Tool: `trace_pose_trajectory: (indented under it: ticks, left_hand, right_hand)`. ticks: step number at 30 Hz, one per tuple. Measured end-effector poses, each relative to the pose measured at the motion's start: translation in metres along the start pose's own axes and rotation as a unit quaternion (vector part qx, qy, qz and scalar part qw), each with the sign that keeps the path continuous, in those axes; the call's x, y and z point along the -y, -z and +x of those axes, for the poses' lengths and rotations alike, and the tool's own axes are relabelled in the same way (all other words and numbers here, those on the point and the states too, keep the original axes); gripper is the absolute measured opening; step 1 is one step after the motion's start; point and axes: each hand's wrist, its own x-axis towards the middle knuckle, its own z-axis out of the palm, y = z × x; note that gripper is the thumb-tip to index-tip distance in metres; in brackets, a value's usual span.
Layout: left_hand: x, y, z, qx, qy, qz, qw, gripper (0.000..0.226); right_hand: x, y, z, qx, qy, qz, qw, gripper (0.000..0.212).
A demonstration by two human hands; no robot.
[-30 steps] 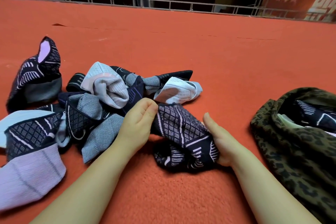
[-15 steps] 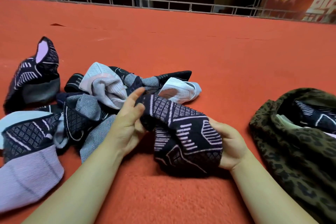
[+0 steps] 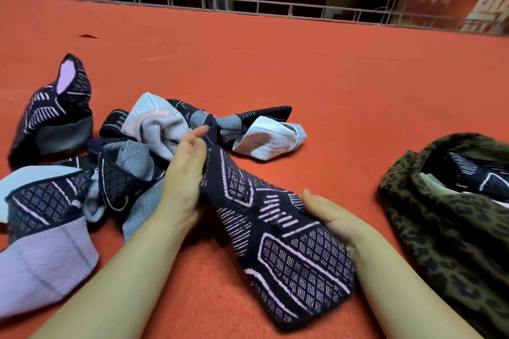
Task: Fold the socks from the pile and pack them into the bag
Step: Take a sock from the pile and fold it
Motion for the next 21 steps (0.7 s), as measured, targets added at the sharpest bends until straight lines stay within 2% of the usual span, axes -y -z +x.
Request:
trace_pose_trajectory:
  ticks: [2, 3, 5, 7, 9, 11, 12, 15, 17, 20, 21]
  left_hand:
    - [0.008, 0.000, 0.000, -0.016, -0.013, 0.091, 0.996, 0.012]
    - [0.011, -0.001, 0.000, -0.028, -0.010, 0.109, 0.994, 0.011]
    - [0.014, -0.006, -0.004, -0.054, 0.018, 0.101, 0.993, 0.019]
    - [0.013, -0.015, -0.011, -0.045, 0.115, 0.035, 0.992, 0.034]
    - [0.008, -0.023, -0.021, 0.042, 0.252, 0.009, 0.967, 0.053]
    - [0.004, -0.029, -0.031, 0.120, 0.336, 0.019, 0.934, 0.052]
    - [0.006, -0.030, -0.033, 0.124, 0.334, 0.037, 0.934, 0.050]
    - [0.017, -0.023, -0.023, 0.084, 0.194, 0.139, 0.967, 0.054]
    - [0.018, -0.018, -0.020, 0.100, 0.151, 0.116, 0.976, 0.066]
    - [0.015, -0.016, -0.021, 0.160, 0.134, 0.066, 0.976, 0.077]
    - [0.013, -0.015, -0.020, 0.183, 0.136, 0.051, 0.972, 0.080]
  right_hand:
    - [-0.003, -0.002, 0.002, 0.049, 0.009, 0.004, 0.999, 0.051]
    - [-0.004, -0.002, 0.004, 0.042, 0.022, 0.013, 0.999, 0.045]
    - [-0.004, -0.001, 0.008, -0.019, 0.078, 0.040, 0.996, 0.029]
    - [-0.003, 0.001, 0.010, -0.062, 0.143, 0.089, 0.984, 0.036]
    - [-0.001, 0.004, 0.011, -0.059, 0.187, 0.130, 0.972, 0.054]
    - [0.000, 0.002, 0.010, -0.068, 0.198, 0.121, 0.970, 0.065]
    - [0.000, 0.003, 0.011, -0.087, 0.196, 0.110, 0.971, 0.060]
    - [-0.002, 0.003, 0.016, -0.142, 0.167, 0.066, 0.973, 0.046]
    - [-0.004, 0.002, 0.019, -0.192, 0.163, 0.054, 0.966, 0.043]
    - [0.000, 0.002, 0.020, -0.291, 0.187, 0.073, 0.935, 0.031]
    - [0.003, 0.003, 0.017, -0.301, 0.198, 0.081, 0.929, 0.030]
